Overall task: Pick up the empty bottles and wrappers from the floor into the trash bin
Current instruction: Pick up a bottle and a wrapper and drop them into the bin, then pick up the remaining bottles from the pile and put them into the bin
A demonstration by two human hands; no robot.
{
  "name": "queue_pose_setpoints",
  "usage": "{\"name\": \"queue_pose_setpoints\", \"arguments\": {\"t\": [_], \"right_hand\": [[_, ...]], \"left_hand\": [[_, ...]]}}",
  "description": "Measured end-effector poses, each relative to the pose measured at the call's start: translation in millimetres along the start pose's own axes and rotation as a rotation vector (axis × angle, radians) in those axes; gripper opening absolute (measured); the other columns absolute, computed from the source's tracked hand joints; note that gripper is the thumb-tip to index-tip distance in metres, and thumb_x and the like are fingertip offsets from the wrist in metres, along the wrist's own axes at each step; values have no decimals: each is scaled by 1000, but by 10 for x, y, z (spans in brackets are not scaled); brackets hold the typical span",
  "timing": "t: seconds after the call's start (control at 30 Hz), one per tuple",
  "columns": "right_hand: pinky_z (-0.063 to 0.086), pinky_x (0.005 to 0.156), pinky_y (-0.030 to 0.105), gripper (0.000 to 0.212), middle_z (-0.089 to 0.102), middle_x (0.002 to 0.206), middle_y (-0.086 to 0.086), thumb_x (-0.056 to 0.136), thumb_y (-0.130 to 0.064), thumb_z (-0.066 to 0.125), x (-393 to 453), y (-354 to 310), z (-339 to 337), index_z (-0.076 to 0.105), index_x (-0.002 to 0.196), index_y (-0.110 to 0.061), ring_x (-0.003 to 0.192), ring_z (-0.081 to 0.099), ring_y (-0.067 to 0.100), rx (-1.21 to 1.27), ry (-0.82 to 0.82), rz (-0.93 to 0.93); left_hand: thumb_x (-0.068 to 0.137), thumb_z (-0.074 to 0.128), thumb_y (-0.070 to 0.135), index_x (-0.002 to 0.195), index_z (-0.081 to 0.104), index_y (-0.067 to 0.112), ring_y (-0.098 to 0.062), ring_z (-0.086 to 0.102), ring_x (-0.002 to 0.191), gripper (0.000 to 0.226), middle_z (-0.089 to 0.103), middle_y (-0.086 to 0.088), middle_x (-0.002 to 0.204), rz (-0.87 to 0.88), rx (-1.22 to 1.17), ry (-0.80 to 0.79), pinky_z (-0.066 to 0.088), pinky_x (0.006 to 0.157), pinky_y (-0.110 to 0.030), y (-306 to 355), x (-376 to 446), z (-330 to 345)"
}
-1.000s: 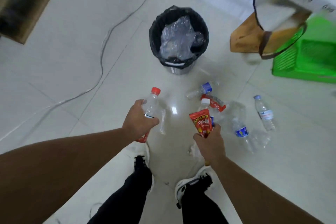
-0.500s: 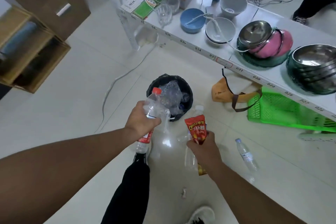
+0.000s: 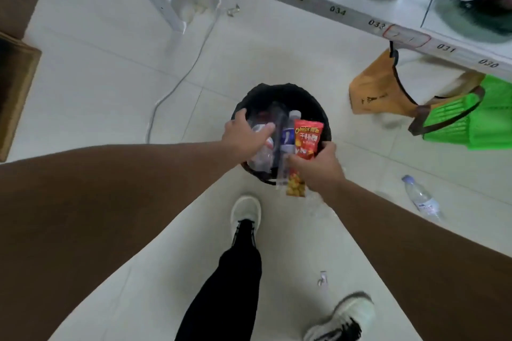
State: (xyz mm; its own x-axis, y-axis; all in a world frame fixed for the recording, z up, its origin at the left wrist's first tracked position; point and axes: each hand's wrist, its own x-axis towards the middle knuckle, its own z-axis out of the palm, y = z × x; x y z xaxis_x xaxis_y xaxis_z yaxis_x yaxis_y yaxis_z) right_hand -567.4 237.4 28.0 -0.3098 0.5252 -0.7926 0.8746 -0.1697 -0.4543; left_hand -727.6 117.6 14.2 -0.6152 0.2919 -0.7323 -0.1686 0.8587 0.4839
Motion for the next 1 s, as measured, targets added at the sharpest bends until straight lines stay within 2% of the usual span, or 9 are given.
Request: {"name": "queue_pose_setpoints", "arguments": {"t": [0.1, 0.3, 0.47, 0.53, 0.63, 0.77, 0.83, 0.9, 1.0], "right_hand": [[54, 98, 46, 108, 51, 143, 10, 76, -60, 83, 81, -158, 110, 27, 159, -18, 126, 59, 34, -119, 62, -5], [49, 106, 48, 103, 39, 153, 7, 81, -62, 74, -40, -180, 34, 22, 165, -33, 136, 51, 34, -236, 97, -83], [52, 91, 42, 93, 46, 144, 7, 80, -57, 72, -194, -10, -167, 34, 159, -26, 123, 55, 28, -211, 82, -45], [51, 91, 42, 89, 48, 144, 8, 79, -54, 72, -301, 111, -234, 38, 156, -23, 121, 55, 27, -192, 76, -32], [44, 90, 40, 88, 53, 138, 3, 77, -55, 72, -526, 392, -364, 44, 153, -21, 124, 59, 28, -156, 94, -6], [61, 88, 51, 53, 71, 108, 7, 77, -44, 77, -809, 903, -648, 63, 120, -16, 100, 72, 27, -31, 115, 0], [59, 93, 50, 39, 71, 105, 0, 76, -45, 80, -944, 1193, -843, 60, 107, -30, 99, 72, 24, -14, 148, 8], [54, 101, 45, 52, 66, 119, -3, 76, -47, 83, -1091, 1495, -1063, 58, 121, -35, 115, 66, 24, -33, 153, 5], [49, 98, 40, 78, 59, 124, -3, 76, -47, 83, -1283, 1963, -1402, 53, 144, -26, 126, 59, 25, -8, 172, 43]], "left_hand": [[97, 69, 48, 164, 37, 23, -34, 53, 141, 78, 41, -12, 158, 47, 31, 59, 48, 118, -51, -62, 67, -58], [98, 66, 40, 158, 45, 22, -27, 51, 139, 66, 44, -8, 154, 136, 117, 146, 42, 116, -41, -146, -86, -317], [96, 65, 39, 155, 48, 25, -25, 53, 135, 63, 46, -4, 152, 124, 163, 108, 46, 112, -44, -93, -271, -425], [95, 65, 39, 154, 48, 25, -25, 53, 136, 63, 47, -4, 152, 130, 165, 103, 47, 114, -48, -93, -370, -407], [96, 67, 40, 157, 46, 25, -25, 53, 137, 66, 47, -5, 153, 137, 199, 100, 45, 112, -42, -140, -554, -293], [94, 70, 37, 155, 49, 21, -28, 57, 131, 67, 51, -9, 148, 151, 239, 78, 49, 111, -45, -158, -852, 4], [92, 71, 33, 148, 56, 17, -31, 62, 124, 60, 58, -11, 141, 178, 261, 46, 54, 108, -51, -109, -1026, 212], [93, 71, 30, 148, 57, 16, -31, 62, 123, 58, 58, -12, 141, 186, 269, 22, 54, 108, -50, -30, -1229, 462], [92, 72, 30, 150, 56, 13, -33, 61, 130, 63, 58, -15, 145, 193, 272, -25, 51, 112, -51, 106, -1520, 881]]}}
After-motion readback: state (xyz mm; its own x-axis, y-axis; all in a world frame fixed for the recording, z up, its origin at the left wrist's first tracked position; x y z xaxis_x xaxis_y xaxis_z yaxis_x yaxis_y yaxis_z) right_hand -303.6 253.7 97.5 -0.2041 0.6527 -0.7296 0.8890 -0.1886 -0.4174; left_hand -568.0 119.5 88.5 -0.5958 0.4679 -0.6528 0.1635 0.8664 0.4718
